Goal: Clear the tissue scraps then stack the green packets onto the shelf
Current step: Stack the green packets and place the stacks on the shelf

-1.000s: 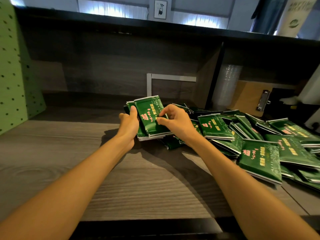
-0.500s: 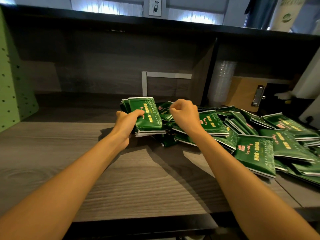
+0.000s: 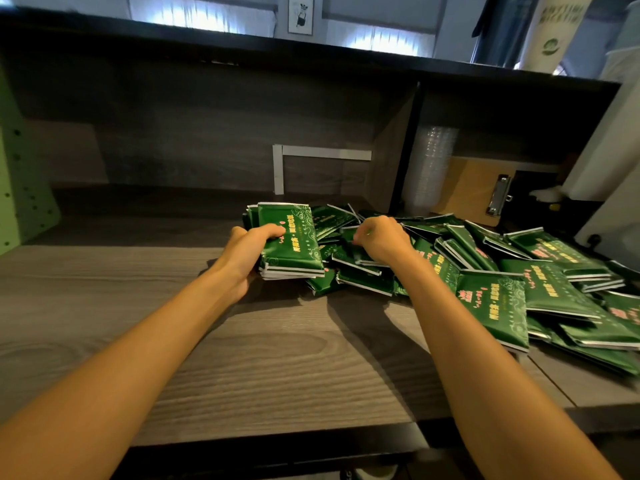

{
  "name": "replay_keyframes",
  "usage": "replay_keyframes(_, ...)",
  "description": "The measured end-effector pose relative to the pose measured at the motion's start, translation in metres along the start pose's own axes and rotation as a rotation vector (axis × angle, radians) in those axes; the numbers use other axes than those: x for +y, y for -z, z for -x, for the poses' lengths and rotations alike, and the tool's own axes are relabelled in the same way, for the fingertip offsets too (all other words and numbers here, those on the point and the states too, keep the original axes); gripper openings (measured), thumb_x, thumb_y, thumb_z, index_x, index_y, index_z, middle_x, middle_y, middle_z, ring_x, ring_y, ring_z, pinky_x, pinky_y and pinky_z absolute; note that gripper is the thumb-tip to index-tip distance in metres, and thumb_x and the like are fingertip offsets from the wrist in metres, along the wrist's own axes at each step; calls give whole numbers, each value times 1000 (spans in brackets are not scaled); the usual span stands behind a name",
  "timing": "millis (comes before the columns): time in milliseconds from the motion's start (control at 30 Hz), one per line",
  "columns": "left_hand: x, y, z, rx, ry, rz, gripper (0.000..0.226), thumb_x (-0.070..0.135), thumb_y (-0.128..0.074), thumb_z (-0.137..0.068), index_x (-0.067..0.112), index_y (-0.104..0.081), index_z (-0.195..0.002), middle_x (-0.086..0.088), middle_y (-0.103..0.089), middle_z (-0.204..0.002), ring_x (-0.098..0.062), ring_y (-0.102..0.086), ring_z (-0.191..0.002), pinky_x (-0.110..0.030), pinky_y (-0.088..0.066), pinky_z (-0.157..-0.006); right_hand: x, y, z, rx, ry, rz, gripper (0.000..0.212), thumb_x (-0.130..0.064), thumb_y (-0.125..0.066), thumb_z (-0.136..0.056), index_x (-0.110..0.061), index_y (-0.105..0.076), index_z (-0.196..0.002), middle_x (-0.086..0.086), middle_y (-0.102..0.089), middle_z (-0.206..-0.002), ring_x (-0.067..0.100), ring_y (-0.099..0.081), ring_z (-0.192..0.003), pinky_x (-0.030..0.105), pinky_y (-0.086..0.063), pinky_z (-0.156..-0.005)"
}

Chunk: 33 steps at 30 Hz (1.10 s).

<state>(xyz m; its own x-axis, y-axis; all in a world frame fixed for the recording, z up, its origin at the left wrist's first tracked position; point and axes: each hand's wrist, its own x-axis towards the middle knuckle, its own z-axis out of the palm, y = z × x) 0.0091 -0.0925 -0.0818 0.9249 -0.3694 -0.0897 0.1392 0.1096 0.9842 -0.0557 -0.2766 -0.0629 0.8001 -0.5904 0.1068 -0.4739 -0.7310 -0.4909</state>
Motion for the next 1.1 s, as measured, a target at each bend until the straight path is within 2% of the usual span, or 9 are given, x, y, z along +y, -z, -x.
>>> replay_keyframes(233, 1, 1, 0, 10, 5, -4, 44, 18, -63, -85, 8, -39, -121, -12, -62, -104, -20, -63, -85, -31, -51, -64, 1, 9, 7, 8, -65, -48, 76, -47, -69, -79, -4, -37, -132, 15, -49, -132, 34, -46, -120, 36, -38, -82)
replay_keyframes(367, 1, 1, 1, 14, -4, -16, 43, 19, -63, -86, 9, -39, -119, -12, -61, -105, -20, -63, -85, -31, -51, -65, -4, 11, 7, -46, -96, -152, 85, -41, -76, -75, -4, -31, -138, 14, -46, -135, 32, -45, -123, 37, -41, -89)
replay_keyframes(533, -1, 3, -2, 19, -14, -11, 42, 19, -63, -86, 9, -38, -119, -11, -61, -103, -20, -62, -85, -32, -51, -66, 0, 9, 6, 88, -142, -336, 61, -18, -68, -85, -5, -34, -134, 17, -51, -126, 32, -51, -114, 36, -41, -81)
replay_keyframes(633, -1, 4, -3, 35, -14, -9, 42, 20, -63, -85, 9, -40, -119, -11, -62, -103, -19, -63, -84, -30, -48, -61, -3, 12, 7, 287, -88, -530, 33, -7, -52, -92, -6, -41, -123, 10, -55, -102, 24, -53, -85, 35, -40, -68)
replay_keyframes(700, -1, 6, -5, 37, -3, -8, 45, 22, -63, -85, 6, -43, -122, -12, -64, -106, -20, -65, -86, -30, -48, -60, -12, 11, 11, 234, -70, -801, 27, -3, -48, -92, -6, -45, -119, 5, -50, -96, 14, -46, -77, 29, -38, -63)
replay_keyframes(767, -2, 7, -7, 27, 5, -16, 46, 25, -62, -86, 6, -48, -125, -13, -67, -106, -21, -67, -87, -29, -49, -60, -23, 6, 16, 63, -43, -976, 25, -3, -53, -90, -8, -50, -114, 6, -52, -103, 16, -50, -86, 27, -40, -70)
replay_keyframes(900, -2, 5, -8, 42, -5, -49, 38, 27, -53, -92, 5, -50, -124, -13, -67, -106, -23, -67, -89, -31, -52, -66, -34, -9, 23, -70, 103, -841, 19, -6, -63, -85, -12, -53, -100, 0, -53, -84, 10, -48, -66, 20, -36, -56)
replay_keyframes(1000, -2, 4, -7, 59, 1, -94, 37, 31, -46, -97, 7, -49, -125, -13, -66, -110, -23, -65, -91, -33, -52, -72, -37, -20, 26, 9, 217, -622, 17, -15, -65, -85, -13, -52, -96, 1, -56, -86, 13, -53, -80, 21, -41, -64)
replay_keyframes(1100, -1, 1, -3, -1, -23, -49, 35, 36, -34, -101, 12, -57, -110, -5, -68, -91, -16, -64, -81, -31, -52, -72, -41, -27, 29, 45, 265, -566, 18, -21, -65, -86, -15, -51, -96, 2, -55, -83, 14, -53, -80, 18, -39, -59)
